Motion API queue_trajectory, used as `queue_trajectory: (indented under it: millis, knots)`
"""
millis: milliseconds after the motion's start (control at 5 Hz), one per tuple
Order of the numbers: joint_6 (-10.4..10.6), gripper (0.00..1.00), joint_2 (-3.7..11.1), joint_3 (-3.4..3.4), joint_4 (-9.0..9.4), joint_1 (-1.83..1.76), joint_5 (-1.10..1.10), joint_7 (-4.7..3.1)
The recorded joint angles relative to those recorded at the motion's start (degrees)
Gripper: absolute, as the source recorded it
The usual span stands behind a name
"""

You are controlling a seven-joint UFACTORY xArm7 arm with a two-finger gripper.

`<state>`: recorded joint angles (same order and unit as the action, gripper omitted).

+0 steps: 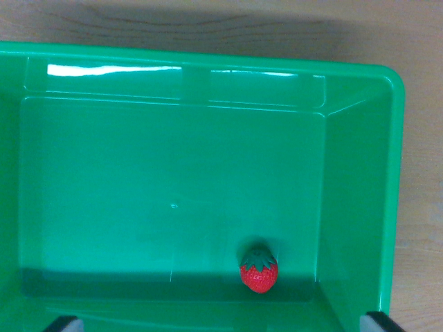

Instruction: Pick fruit

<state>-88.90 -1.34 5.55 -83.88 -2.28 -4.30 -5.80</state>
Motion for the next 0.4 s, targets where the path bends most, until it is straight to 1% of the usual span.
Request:
queue_trajectory:
  millis: [200,400]
  knots:
    - [1.4,0.00,0.32,0.15,1.20,0.14,-0.03,-0.24]
    - [1.4,0.00,0.32,0.15,1.20,0.14,-0.03,-0.24]
